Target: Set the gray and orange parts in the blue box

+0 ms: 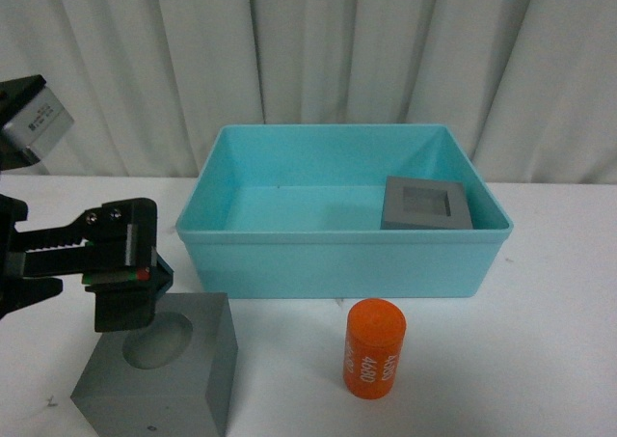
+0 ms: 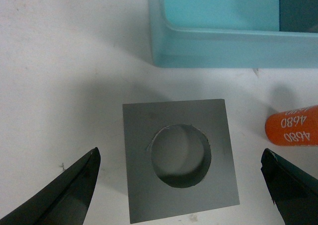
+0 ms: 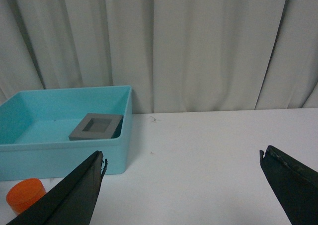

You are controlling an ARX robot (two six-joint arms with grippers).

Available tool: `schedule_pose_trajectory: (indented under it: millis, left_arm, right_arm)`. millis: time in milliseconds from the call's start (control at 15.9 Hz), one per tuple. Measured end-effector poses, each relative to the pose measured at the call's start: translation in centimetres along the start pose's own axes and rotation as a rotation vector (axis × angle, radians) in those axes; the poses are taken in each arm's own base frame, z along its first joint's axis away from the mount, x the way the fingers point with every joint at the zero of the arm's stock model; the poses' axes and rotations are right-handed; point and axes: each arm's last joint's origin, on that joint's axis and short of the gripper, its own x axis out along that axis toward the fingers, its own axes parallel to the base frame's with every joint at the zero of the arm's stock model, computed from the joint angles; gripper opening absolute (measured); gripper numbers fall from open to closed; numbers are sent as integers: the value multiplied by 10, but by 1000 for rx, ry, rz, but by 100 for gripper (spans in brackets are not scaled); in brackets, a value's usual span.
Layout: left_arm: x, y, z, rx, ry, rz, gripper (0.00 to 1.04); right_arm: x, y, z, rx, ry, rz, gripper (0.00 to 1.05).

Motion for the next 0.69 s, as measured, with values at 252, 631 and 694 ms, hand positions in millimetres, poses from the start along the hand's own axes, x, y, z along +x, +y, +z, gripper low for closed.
schedule_pose_trajectory:
  millis: [252,631,694]
  left_arm:
    - [30,10,-10,21,47,87,98]
    - [47,1,-29,70,110,105,98]
    - [49,0,-30,77,108,116,98]
  right_arm:
    - [0,0,0,0,0,0,98]
    - [0,0,0,0,0,0,98]
    - [0,0,0,0,0,0,98]
